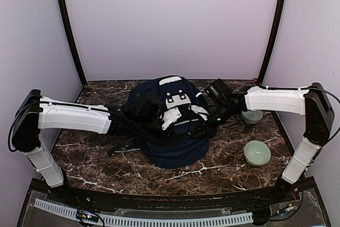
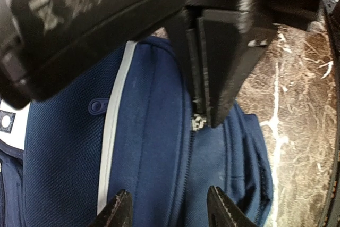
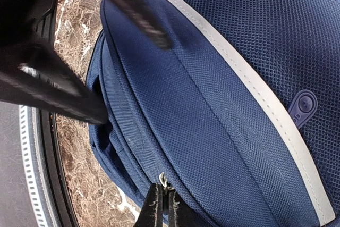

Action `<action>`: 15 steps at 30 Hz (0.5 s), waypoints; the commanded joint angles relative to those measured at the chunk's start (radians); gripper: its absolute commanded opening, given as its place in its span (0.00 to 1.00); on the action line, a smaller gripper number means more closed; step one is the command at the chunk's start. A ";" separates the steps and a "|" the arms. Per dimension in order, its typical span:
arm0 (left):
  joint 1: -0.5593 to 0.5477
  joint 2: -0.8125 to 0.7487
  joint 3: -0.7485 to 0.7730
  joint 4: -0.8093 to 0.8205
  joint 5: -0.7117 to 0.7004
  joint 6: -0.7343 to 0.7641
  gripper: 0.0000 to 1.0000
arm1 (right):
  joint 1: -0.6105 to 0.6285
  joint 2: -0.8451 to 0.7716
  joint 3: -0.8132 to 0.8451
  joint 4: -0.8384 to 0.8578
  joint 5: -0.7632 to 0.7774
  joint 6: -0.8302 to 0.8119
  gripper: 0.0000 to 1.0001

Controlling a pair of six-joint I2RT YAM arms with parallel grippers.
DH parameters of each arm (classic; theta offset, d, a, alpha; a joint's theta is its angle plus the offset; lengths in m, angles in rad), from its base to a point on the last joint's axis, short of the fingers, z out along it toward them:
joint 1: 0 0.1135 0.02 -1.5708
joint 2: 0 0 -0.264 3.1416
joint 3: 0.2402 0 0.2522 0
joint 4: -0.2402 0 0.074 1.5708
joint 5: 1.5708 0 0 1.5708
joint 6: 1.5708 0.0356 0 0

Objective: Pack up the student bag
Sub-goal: Zip the upper front pocket of the student bag.

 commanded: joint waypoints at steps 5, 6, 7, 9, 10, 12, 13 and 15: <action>0.001 0.055 0.010 0.094 -0.099 0.060 0.43 | 0.007 -0.011 0.036 -0.005 -0.090 0.002 0.00; -0.001 0.062 0.014 0.095 -0.113 0.069 0.40 | 0.007 -0.010 0.037 -0.008 -0.090 -0.001 0.00; -0.001 0.067 0.018 0.095 -0.116 0.077 0.37 | 0.007 -0.010 0.038 -0.012 -0.088 -0.002 0.00; -0.002 0.074 0.024 0.095 -0.116 0.088 0.32 | 0.005 -0.014 0.039 -0.022 -0.085 -0.006 0.00; -0.002 0.076 0.024 0.095 -0.114 0.095 0.27 | 0.004 -0.018 0.037 -0.026 -0.078 -0.010 0.00; -0.002 0.076 0.025 0.094 -0.114 0.107 0.18 | -0.005 -0.025 0.030 -0.039 -0.061 -0.021 0.00; -0.002 0.075 0.025 0.090 -0.116 0.113 0.15 | -0.014 -0.028 0.025 -0.045 -0.049 -0.027 0.00; -0.003 0.063 0.019 0.086 -0.117 0.121 0.10 | -0.042 -0.028 0.017 -0.056 -0.020 -0.034 0.00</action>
